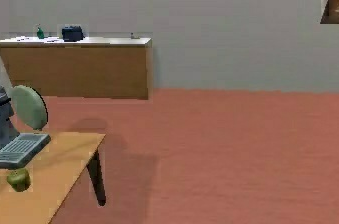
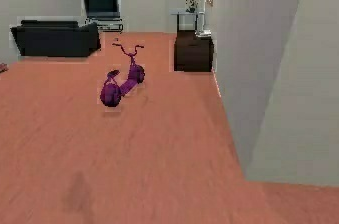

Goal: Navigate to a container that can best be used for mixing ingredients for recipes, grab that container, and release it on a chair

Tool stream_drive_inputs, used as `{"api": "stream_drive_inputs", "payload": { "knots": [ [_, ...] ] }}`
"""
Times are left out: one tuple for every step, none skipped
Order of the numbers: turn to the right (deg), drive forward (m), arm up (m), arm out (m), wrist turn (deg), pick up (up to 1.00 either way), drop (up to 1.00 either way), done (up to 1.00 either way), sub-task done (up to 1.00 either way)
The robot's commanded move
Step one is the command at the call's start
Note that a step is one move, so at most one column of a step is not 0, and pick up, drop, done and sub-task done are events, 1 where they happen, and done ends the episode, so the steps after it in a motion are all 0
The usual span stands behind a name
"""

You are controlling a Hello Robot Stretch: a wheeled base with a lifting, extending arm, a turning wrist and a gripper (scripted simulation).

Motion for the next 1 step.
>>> {"api": "stream_drive_inputs", "payload": {
  "knots": [
    [0.0,1.0,0.0,0.0,0.0,0.0,0.0,0.0,0.0]
  ]
}}
